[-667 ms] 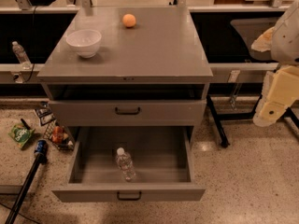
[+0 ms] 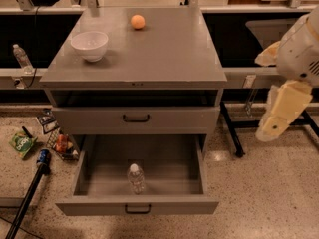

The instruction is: Pick water bottle from middle drawer and place on counter

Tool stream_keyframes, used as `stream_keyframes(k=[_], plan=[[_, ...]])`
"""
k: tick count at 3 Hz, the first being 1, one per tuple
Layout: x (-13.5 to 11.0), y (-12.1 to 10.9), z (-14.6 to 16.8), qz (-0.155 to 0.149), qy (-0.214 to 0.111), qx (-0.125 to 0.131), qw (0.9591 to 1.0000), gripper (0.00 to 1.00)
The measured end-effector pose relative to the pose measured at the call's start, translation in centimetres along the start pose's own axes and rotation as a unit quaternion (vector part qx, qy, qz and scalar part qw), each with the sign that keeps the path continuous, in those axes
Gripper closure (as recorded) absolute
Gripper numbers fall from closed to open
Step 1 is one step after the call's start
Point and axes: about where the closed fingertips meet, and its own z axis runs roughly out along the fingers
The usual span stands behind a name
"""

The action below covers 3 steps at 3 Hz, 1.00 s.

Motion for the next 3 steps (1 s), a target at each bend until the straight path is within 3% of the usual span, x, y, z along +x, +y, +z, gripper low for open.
stream_keyframes(k=[1,2,3], plan=[[-2.1,1.3,7.5,-0.005,-0.099,-0.062,0.9931,0.00],[-5.8,3.2,13.9,-0.010,-0.209,-0.110,0.9716,0.00],[-10.2,5.3,21.0,-0.002,-0.279,-0.152,0.9482,0.00]])
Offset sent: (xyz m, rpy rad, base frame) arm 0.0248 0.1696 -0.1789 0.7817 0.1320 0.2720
